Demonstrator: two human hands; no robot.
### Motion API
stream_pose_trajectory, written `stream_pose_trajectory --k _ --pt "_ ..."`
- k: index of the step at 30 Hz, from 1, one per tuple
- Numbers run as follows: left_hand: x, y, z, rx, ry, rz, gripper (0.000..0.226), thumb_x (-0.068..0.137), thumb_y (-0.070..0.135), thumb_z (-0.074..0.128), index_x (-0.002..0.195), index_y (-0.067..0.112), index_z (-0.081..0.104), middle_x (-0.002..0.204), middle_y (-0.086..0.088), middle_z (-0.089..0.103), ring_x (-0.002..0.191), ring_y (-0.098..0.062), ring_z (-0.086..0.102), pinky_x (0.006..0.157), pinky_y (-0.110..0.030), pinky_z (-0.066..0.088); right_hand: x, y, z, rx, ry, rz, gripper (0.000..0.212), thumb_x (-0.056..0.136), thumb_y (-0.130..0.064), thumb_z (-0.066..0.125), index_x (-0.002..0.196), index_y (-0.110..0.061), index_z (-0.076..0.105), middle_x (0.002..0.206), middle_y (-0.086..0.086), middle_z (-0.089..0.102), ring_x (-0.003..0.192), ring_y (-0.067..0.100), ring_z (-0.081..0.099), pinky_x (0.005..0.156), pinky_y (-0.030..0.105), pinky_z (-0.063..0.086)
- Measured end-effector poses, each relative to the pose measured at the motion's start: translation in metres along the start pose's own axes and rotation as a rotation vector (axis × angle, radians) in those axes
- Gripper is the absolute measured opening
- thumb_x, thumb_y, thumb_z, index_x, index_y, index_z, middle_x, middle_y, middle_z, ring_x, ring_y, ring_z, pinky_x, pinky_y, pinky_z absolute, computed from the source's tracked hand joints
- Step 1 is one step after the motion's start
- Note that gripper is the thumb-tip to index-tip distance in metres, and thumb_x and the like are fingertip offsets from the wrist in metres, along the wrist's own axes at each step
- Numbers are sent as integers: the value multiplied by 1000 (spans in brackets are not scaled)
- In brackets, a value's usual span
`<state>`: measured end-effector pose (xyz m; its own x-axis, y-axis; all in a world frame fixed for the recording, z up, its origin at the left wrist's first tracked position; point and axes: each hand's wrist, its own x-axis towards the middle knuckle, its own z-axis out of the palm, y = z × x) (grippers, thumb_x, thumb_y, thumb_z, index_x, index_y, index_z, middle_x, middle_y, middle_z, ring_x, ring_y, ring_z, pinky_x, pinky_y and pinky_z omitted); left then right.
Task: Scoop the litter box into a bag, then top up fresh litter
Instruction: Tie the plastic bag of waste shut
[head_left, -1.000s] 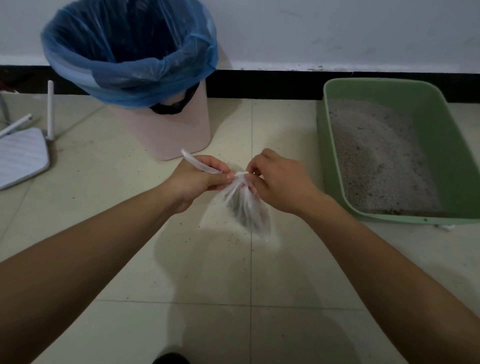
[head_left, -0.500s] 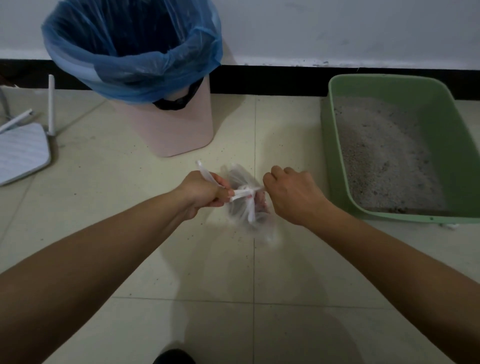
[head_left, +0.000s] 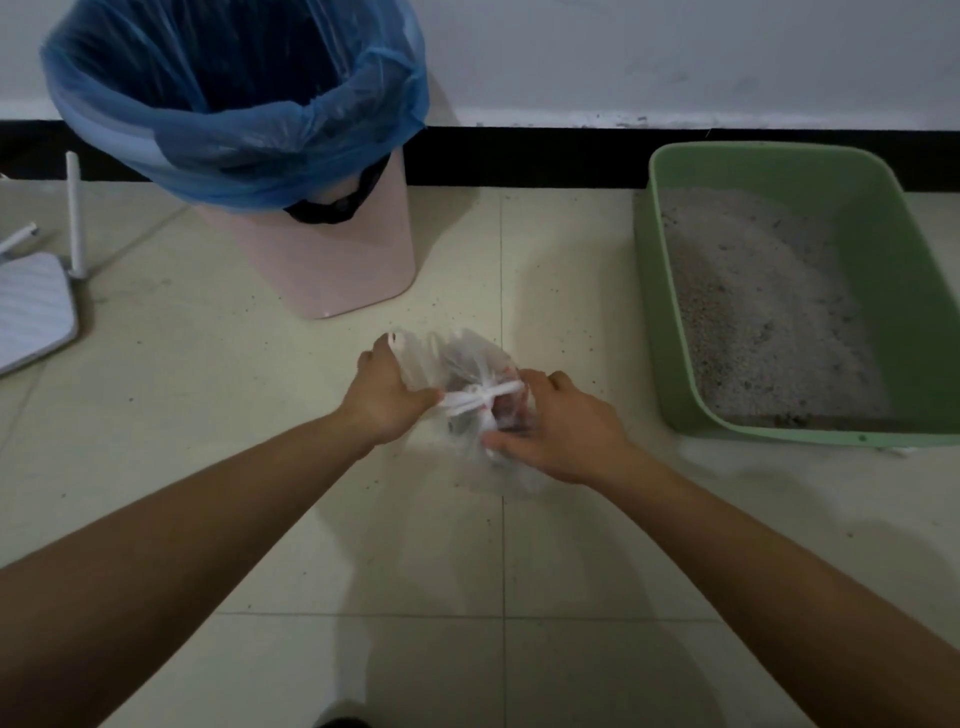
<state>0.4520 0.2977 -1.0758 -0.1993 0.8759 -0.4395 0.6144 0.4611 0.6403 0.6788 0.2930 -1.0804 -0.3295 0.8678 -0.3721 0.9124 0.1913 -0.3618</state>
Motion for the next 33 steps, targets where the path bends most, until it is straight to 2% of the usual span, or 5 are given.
stream_pose_trajectory --k 4,7,11,24,33 --pt "0 9 6 472 -134 300 103 84 26 73 151 40 -3 160 3 -17 147 -31 11 112 -48 31 10 9 2 74 71 -7 34 96 -46 53 122 -24 57 112 0 63 95 19 62 82 36 54" --pt "0 17 13 565 -219 404 68 88 30 68 146 32 34 160 -2 14 141 -31 22 107 -43 33 13 13 -8 177 169 -37 19 98 -31 54 113 -23 64 105 -1 68 90 18 63 80 37 56" --pt "-2 27 11 379 -47 442 20 85 27 70 103 22 63 109 -4 64 100 -26 58 81 -33 47 9 12 -23 271 284 -43 14 99 -27 54 107 -20 63 101 -1 67 86 16 60 78 35 53" --pt "-45 184 -122 -206 621 969 9 83 4 57 90 9 60 87 6 61 80 -4 57 71 -21 48 11 -86 -167 827 1163 -349 5 100 -26 47 99 -30 46 105 14 57 86 24 60 72 38 52" --pt "-11 181 -244 -102 922 984 9 87 10 53 89 18 50 93 3 57 86 -8 57 68 -12 47 76 -183 -252 739 1051 -519 1 99 -22 49 100 -22 50 98 -4 60 91 14 60 80 32 52"
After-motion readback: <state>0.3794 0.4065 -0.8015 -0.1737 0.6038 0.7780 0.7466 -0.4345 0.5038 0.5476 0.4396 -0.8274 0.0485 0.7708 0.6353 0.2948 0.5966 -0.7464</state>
